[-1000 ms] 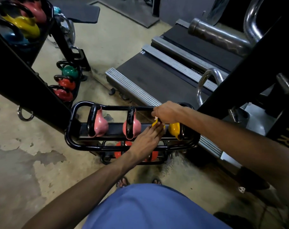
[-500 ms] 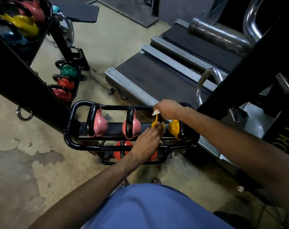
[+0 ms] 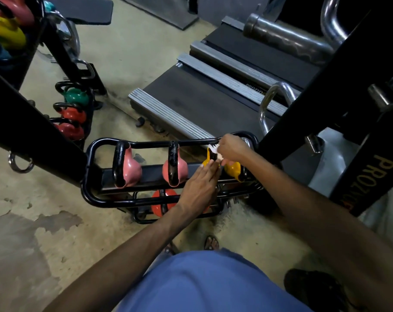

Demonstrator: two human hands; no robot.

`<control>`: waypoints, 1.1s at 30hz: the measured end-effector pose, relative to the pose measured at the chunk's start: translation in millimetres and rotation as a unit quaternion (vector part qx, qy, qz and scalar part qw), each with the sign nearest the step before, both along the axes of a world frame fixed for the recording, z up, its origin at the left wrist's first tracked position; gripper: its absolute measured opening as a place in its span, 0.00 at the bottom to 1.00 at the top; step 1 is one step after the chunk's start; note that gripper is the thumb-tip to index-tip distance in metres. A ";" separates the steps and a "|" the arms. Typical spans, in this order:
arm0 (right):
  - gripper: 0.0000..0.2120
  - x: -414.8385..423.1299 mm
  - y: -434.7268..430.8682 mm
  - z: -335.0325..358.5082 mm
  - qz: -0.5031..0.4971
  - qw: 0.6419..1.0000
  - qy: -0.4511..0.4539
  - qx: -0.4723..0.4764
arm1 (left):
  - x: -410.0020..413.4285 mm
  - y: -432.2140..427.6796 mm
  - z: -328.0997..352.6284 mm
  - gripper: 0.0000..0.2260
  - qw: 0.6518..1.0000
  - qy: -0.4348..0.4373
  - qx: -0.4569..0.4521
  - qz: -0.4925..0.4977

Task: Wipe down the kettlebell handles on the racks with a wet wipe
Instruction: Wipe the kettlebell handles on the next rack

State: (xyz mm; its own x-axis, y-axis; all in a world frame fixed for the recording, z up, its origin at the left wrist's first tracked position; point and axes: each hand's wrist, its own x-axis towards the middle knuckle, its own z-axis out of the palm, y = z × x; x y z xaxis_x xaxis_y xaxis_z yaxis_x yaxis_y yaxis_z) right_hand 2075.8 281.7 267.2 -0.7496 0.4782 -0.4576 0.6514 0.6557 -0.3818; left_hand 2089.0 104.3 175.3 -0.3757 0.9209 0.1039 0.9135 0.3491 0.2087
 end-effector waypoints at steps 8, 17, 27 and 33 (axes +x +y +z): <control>0.09 44.8 3.9 -16.4 -0.129 0.953 0.089 -0.260 | 4.7 1.5 -1.1 0.31 1.000 -0.004 0.008 0.003; 0.08 61.7 48.1 -28.6 0.000 0.962 0.268 0.046 | 27.1 19.6 8.5 0.29 0.998 0.013 0.052 0.045; 0.10 23.2 64.6 -24.4 0.163 0.960 0.037 0.226 | 36.0 110.8 13.0 0.24 0.999 -0.014 -0.007 0.034; 0.12 6.6 68.3 -16.8 0.226 0.949 -0.004 0.218 | 27.7 114.4 11.8 0.25 0.999 0.029 -0.029 0.016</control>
